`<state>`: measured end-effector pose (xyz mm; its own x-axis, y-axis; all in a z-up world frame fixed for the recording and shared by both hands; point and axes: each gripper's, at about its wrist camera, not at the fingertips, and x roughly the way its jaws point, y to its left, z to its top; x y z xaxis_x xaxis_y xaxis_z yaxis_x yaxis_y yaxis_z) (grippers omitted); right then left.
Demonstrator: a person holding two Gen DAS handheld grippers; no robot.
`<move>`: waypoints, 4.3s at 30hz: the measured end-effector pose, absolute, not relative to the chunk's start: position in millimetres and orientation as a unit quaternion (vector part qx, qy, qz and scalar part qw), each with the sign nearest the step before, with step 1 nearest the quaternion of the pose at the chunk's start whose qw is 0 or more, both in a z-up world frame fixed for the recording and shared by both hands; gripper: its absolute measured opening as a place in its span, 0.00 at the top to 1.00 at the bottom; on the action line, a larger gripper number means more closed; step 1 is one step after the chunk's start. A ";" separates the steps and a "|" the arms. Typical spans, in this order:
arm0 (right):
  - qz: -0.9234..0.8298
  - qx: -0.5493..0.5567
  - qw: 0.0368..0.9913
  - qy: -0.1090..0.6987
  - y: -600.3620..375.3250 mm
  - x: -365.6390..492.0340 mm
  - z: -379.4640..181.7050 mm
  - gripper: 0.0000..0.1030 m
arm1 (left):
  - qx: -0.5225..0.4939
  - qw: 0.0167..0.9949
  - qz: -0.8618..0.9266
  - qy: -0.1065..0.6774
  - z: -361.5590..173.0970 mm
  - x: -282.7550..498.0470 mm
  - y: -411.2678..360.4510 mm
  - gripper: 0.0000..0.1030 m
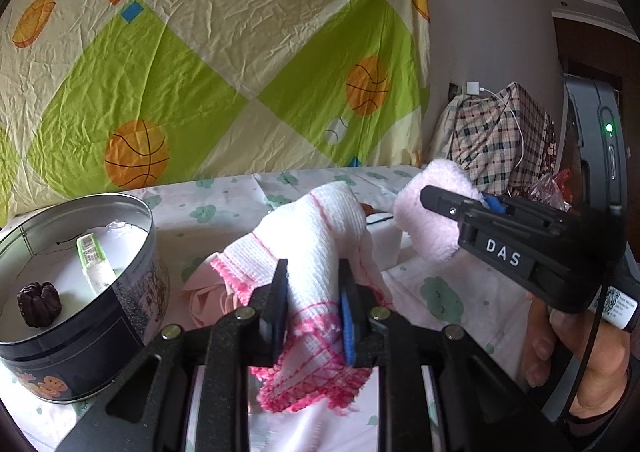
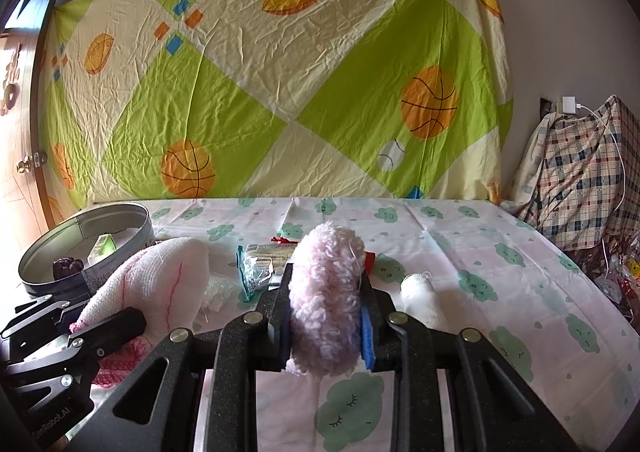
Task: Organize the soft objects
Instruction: 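Lift the towel with the left gripper while the right gripper lifts the pink fuzzy roll, then carry the towel over the tin with the left gripper while the right gripper brings the pink roll beside it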
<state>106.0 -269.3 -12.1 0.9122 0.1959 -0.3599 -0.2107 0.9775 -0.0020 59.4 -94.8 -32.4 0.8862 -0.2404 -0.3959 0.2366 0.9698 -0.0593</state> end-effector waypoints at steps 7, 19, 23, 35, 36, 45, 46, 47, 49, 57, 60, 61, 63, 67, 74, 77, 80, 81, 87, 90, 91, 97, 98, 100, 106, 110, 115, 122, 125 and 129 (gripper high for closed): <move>0.102 -0.020 0.982 0.158 -267.7 99.5 -8.7 0.73 | -0.009 0.975 -0.114 0.190 -30.4 53.7 -87.6 0.80; 0.108 -0.019 0.985 0.131 -261.1 90.4 -6.0 0.73 | -0.012 0.980 -0.094 0.176 -29.1 47.0 -74.5 0.80; 0.114 -0.019 0.985 0.124 -257.2 87.2 -6.2 0.73 | -0.012 0.981 -0.091 0.171 -28.6 44.1 -71.8 0.80; 0.140 -0.017 0.983 0.113 -241.3 79.8 -5.3 0.73 | -0.013 0.982 -0.077 0.171 -30.3 37.0 -61.3 0.80; 0.143 -0.017 0.983 0.112 -239.8 78.9 -5.2 0.73 | -0.012 0.982 -0.075 0.170 -30.5 36.4 -60.6 0.80; 0.158 -0.020 0.981 0.108 -227.6 75.7 -5.5 0.73 | -0.018 0.984 -0.063 0.165 -30.4 33.2 -47.6 0.80; 0.160 -0.020 0.981 0.107 -226.0 75.2 -5.6 0.73 | -0.019 0.984 -0.062 0.163 -30.3 32.4 -46.1 0.80; 0.162 -0.020 0.981 0.106 -224.8 74.7 -5.6 0.73 | -0.019 0.985 -0.061 0.161 -30.3 31.4 -44.8 0.80; 0.164 -0.021 0.981 0.104 -222.2 73.8 -5.7 0.73 | -0.018 0.986 -0.058 0.157 -30.1 29.8 -42.2 0.80; 0.176 -0.023 0.979 0.104 -211.2 71.7 -6.5 0.73 | -0.025 0.987 -0.052 0.151 -29.3 26.9 -32.1 0.80; 0.180 -0.024 0.978 0.103 -208.6 71.4 -6.3 0.73 | -0.028 0.987 -0.049 0.148 -29.2 25.8 -29.0 0.80; 0.181 -0.024 0.978 0.103 -207.7 71.2 -6.3 0.73 | -0.028 0.988 -0.048 0.147 -29.0 25.2 -28.2 0.80; 0.184 -0.025 0.977 0.103 -205.7 71.0 -6.1 0.73 | -0.029 0.988 -0.046 0.146 -28.5 24.7 -25.7 0.80; 0.189 -0.025 0.976 0.103 -202.5 70.8 -6.1 0.73 | -0.034 0.988 -0.042 0.143 -27.4 24.4 -20.2 0.80; 0.197 -0.026 0.974 0.105 -194.8 69.9 -6.4 0.73 | -0.038 0.989 -0.039 0.134 -23.3 20.7 -13.4 0.80; 0.201 -0.026 0.974 0.104 -191.4 68.7 -6.4 0.73 | -0.038 0.990 -0.034 0.132 -21.8 19.8 -9.3 0.80; 0.205 -0.028 0.973 0.106 -188.0 68.8 -6.5 0.73 | -0.043 0.990 -0.029 0.131 -20.8 19.7 -3.0 0.80; 0.207 -0.028 0.972 0.106 -186.6 68.7 -6.6 0.73 | -0.044 0.990 -0.026 0.130 -20.3 19.3 -0.8 0.80; 0.216 -0.031 0.970 0.109 -179.3 69.1 -7.6 0.73 | -0.051 0.990 -0.012 0.128 -17.4 19.8 13.2 0.80; 0.219 -0.031 0.969 0.110 -175.6 70.0 -8.2 0.73 | -0.055 0.990 -0.004 0.128 -16.6 21.0 21.0 0.80; 0.220 -0.031 0.969 0.111 -174.5 70.1 -8.3 0.73 | -0.057 0.990 -0.002 0.128 -16.6 21.4 23.4 0.80; 0.226 -0.032 0.968 0.109 -168.2 69.2 -8.6 0.73 | -0.062 0.989 0.004 0.134 -19.1 24.4 31.6 0.80; 0.228 -0.033 0.967 0.109 -166.7 69.4 -8.6 0.73 | -0.062 0.989 0.004 0.135 -19.3 24.6 31.9 0.80; 0.233 -0.034 0.966 0.111 -162.7 69.8 -9.0 0.73 | -0.061 0.989 0.005 0.135 -19.2 25.1 32.5 0.80; 0.248 -0.042 0.961 0.114 -149.2 70.8 -10.0 0.73 | -0.067 0.989 0.009 0.135 -20.3 25.0 37.9 0.80; 0.253 -0.043 0.959 0.120 -144.3 73.2 -11.5 0.73 | -0.070 0.988 0.017 0.135 -19.6 24.8 45.9 0.80; 0.259 -0.046 0.957 0.124 -138.3 74.9 -12.7 0.73 | -0.071 0.988 0.022 0.135 -18.3 25.4 54.0 0.80; 0.269 -0.050 0.953 0.131 -126.9 78.1 -13.9 0.73 | -0.067 0.987 0.036 0.142 -16.7 28.9 64.8 0.80; 0.274 -0.053 0.951 0.134 -121.0 80.9 -14.5 0.73 | -0.068 0.986 0.041 0.145 -16.9 29.7 70.1 0.80; 0.279 -0.059 0.949 0.136 -112.7 82.9 -15.2 0.73 | -0.070 0.985 0.046 0.150 -18.1 31.3 78.1 0.80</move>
<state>82.9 -112.7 -15.2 0.8073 0.5133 -0.2911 -0.5455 0.8373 -0.0364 31.3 78.1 -18.1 0.9509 0.0691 -0.3016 -0.1111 0.9860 -0.1244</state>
